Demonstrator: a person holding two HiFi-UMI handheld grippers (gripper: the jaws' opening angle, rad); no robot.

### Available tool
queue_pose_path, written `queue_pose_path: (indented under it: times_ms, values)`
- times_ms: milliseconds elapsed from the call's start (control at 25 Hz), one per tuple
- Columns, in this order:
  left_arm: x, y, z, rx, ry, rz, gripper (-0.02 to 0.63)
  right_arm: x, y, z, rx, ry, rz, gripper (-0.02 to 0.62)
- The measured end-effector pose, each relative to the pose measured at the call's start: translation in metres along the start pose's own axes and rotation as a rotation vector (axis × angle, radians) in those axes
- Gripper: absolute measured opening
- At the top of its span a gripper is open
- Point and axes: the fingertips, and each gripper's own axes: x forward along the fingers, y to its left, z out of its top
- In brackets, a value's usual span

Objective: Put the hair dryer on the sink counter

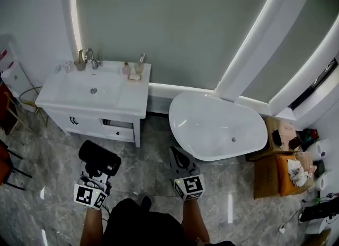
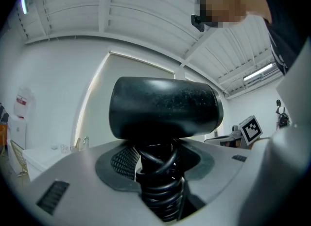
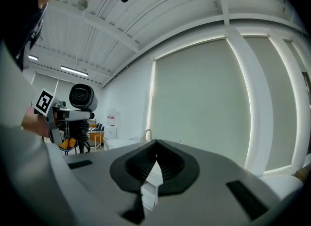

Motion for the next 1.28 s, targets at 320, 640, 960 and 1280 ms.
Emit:
queue_pose_path:
  times_ms: [320, 640, 960, 1280]
  values:
    - [0.01, 0.0, 0.003, -0.005, -0.003, -0.013, 0.224, 0.009, -0.005, 0.002, 0.001, -0.019, -0.011, 0.028]
    - [0.024, 0.01, 0.01, 0.007, -0.001, -0.041, 0.224, 0.025, -0.001, 0.014, 0.001, -0.03, -0.022, 0.028]
    - [0.033, 0.015, 0.005, -0.005, -0.001, -0.047, 0.224, 0.035, 0.002, 0.011, 0.002, -0.029, -0.012, 0.028]
    - [0.034, 0.006, 0.001, -0.003, 0.008, -0.026, 0.224, 0.032, -0.005, 0.005, 0.006, -0.02, 0.013, 0.028]
